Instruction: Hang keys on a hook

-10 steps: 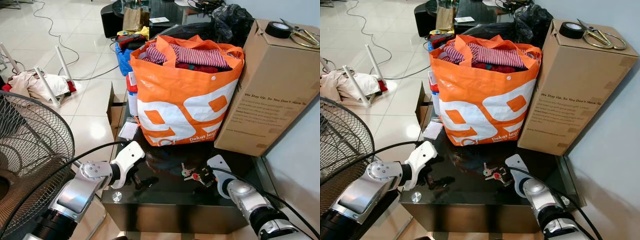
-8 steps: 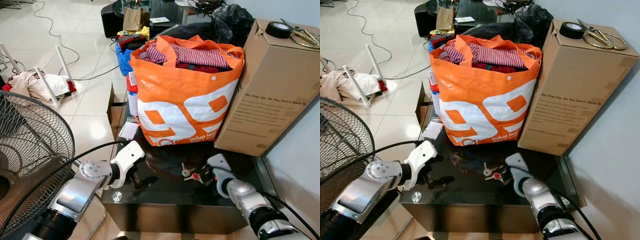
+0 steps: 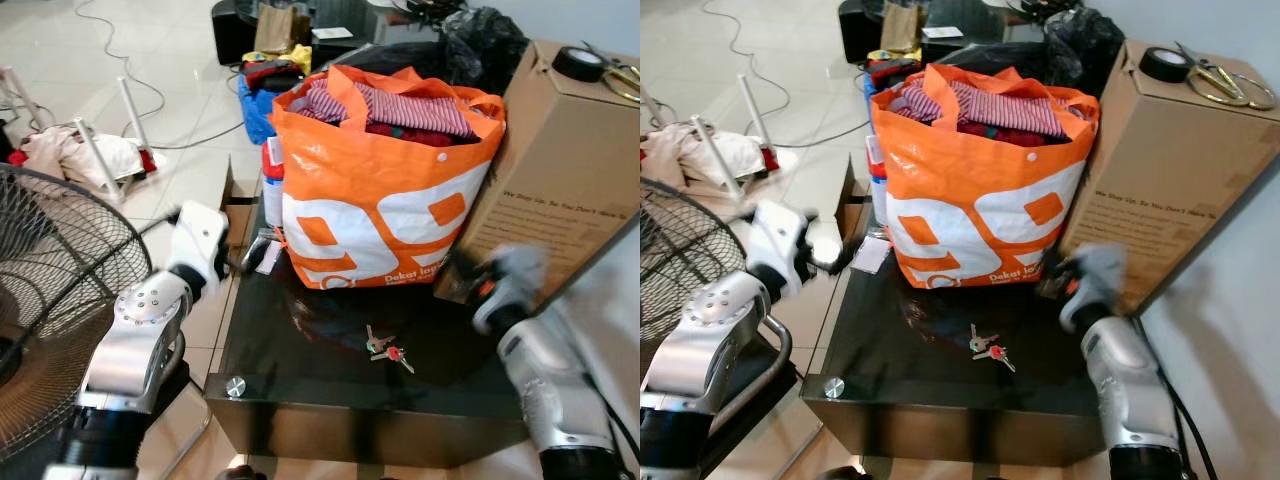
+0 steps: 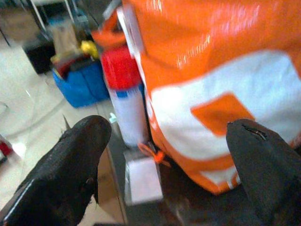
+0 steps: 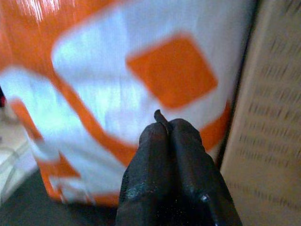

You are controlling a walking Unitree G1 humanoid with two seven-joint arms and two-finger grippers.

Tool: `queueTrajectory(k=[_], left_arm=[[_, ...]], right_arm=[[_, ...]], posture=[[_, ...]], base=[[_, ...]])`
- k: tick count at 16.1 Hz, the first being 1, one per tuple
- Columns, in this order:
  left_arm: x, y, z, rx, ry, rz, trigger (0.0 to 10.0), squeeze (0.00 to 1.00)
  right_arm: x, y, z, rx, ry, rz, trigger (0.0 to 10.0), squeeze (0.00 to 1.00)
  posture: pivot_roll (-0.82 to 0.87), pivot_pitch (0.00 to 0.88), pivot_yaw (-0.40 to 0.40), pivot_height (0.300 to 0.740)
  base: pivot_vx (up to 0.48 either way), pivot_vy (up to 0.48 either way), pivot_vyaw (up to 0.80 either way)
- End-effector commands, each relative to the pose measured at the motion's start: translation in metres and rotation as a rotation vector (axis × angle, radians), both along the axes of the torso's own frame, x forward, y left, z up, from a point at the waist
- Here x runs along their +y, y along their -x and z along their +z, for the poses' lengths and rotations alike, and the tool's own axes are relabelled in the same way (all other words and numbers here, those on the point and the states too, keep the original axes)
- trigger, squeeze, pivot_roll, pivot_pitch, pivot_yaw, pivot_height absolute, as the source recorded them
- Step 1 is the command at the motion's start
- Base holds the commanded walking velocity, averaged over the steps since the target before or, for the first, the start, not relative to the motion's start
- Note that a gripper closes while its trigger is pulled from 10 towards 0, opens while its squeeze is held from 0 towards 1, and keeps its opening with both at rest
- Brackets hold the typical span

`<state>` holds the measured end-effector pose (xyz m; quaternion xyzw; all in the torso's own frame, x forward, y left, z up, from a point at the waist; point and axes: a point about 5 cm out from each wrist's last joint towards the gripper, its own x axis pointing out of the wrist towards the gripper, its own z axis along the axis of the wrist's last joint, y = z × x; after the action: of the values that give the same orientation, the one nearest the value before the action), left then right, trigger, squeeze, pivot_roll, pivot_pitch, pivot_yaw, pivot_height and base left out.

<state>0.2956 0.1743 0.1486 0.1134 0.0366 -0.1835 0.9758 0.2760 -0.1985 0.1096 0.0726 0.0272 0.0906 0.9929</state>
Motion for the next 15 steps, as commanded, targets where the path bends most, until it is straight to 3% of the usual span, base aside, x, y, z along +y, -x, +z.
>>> queueTrajectory(k=[1, 2, 3, 4, 5, 6, 8, 15], left_arm=[[-0.001, 0.003, 0.008, -0.061, 0.0, 0.02, 10.0, 0.0], [-0.006, 0.007, 0.008, -0.071, 0.001, 0.04, 10.0, 0.0], [-0.012, 0.009, 0.004, -0.063, -0.012, 0.039, 10.0, 0.0], [-0.017, 0.009, 0.0, -0.063, -0.03, 0.042, 10.0, 0.0], [-0.017, 0.01, -0.002, -0.06, -0.021, 0.059, 10.0, 0.0], [-0.018, 0.012, -0.003, -0.053, -0.02, 0.072, 10.0, 0.0], [-0.016, 0.015, -0.007, -0.038, -0.019, 0.091, 10.0, 0.0], [-0.018, 0.015, -0.009, -0.029, -0.018, 0.093, 10.0, 0.0]], right_arm=[[-0.003, 0.003, 0.012, -0.035, -0.057, -0.042, 0.0, 0.0], [0.004, 0.007, 0.021, -0.04, -0.084, -0.052, 0.0, 0.0], [0.01, 0.008, 0.018, 0.012, -0.019, -0.069, 0.0, 0.0], [0.011, 0.008, 0.02, 0.026, -0.001, -0.133, 0.7, 0.0], [0.011, 0.011, 0.023, 0.045, -0.018, -0.165, 2.8, 0.0], [0.01, 0.011, 0.022, 0.076, 0.015, -0.19, 10.0, 0.0], [0.019, 0.01, 0.023, 0.089, 0.029, -0.177, 10.0, 0.0], [0.023, 0.017, 0.018, 0.13, 0.077, -0.19, 10.0, 0.0]], posture=[[0.01, 0.0, -0.018, 0.74], [-0.01, 0.0, -0.001, 0.74], [-0.02, 0.0, 0.006, 0.74], [-0.03, 0.0, 0.012, 0.74], [-0.04, 0.0, 0.012, 0.74], [-0.02, 0.0, 0.001, 0.74], [-0.03, 0.0, 0.005, 0.74], [-0.03, 0.0, 0.013, 0.74]], base=[[0.0, 0.0, 0.0], [0.0, 0.0, 0.0], [0.0, 0.0, 0.0], [0.0, 0.0, 0.0], [0.0, 0.0, 0.0], [0.0, 0.0, 0.0], [0.0, 0.0, 0.0], [-0.075, 0.0, 0.0]])
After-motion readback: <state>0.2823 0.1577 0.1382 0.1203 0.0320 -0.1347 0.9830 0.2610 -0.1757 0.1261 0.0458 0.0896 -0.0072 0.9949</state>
